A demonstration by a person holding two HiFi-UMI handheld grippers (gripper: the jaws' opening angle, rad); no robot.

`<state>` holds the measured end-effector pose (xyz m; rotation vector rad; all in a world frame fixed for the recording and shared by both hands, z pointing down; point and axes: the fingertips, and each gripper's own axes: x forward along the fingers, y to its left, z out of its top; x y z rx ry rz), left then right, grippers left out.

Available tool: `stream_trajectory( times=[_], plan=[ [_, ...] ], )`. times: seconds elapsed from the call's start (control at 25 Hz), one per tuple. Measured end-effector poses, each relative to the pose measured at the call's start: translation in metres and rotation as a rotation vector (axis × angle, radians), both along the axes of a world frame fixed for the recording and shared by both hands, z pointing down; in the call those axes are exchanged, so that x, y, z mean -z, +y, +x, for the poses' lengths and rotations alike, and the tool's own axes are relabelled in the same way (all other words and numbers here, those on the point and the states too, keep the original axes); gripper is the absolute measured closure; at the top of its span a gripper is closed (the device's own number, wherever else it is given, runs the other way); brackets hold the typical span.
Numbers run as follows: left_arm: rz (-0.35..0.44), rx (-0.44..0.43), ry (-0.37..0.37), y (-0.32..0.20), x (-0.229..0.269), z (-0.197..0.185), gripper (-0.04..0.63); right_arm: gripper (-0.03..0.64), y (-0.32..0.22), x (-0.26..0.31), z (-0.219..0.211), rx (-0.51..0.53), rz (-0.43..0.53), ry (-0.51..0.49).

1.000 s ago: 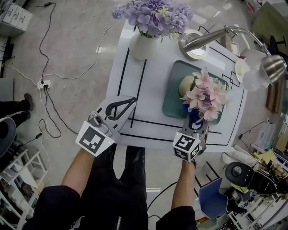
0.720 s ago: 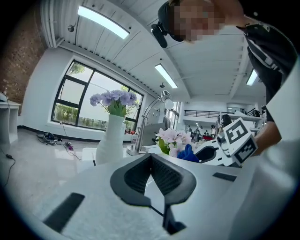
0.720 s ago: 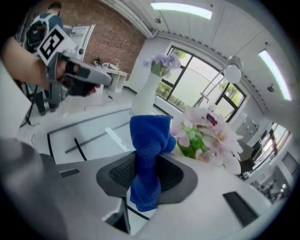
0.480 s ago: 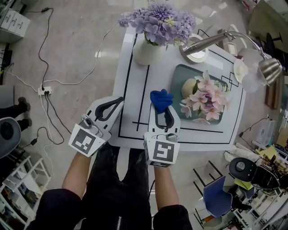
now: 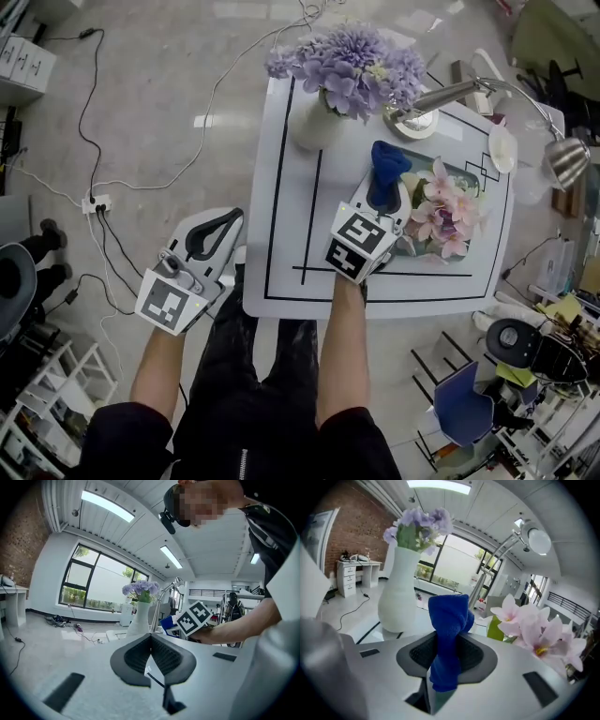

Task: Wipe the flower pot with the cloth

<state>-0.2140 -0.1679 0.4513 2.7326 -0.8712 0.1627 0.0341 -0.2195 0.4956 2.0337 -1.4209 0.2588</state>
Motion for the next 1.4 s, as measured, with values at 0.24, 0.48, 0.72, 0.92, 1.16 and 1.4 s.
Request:
stream_trajectory(
  times=[0.24,0.48,0.72,0.92,1.16,1.4],
  plan=[
    [-0.019,-0.021,0.004,-0.006,-0.003,0.001,0.589,0.508,0.005,-0.014,0.022,-0.086,-0.065,0.011],
    [-0.022,-0.029,0.015,-0.009,-0.004,0.004,0.589,0.508,0.028,-0.026,0.032,-0.123,-0.125,-0.010],
    [-0.013,-0.055,0.024,0.000,0.000,0.019,0.589,0.508,0.052,-0.029,0.028,-0.092,-0.154,-0.015],
    [0.004,-0.077,0.036,0.010,0.009,0.035,0.589,0.508,0.067,-0.015,0.001,0.008,-0.146,-0.019],
    [0.025,-0.106,0.037,0.032,0.028,0.057,0.589,0.506,0.097,0.019,-0.041,0.096,-0.065,-0.178],
    [0.072,-0.116,0.045,0.059,0.062,0.078,0.589,0.507,0.146,0.055,-0.026,0.107,-0.005,-0.348]
  ],
)
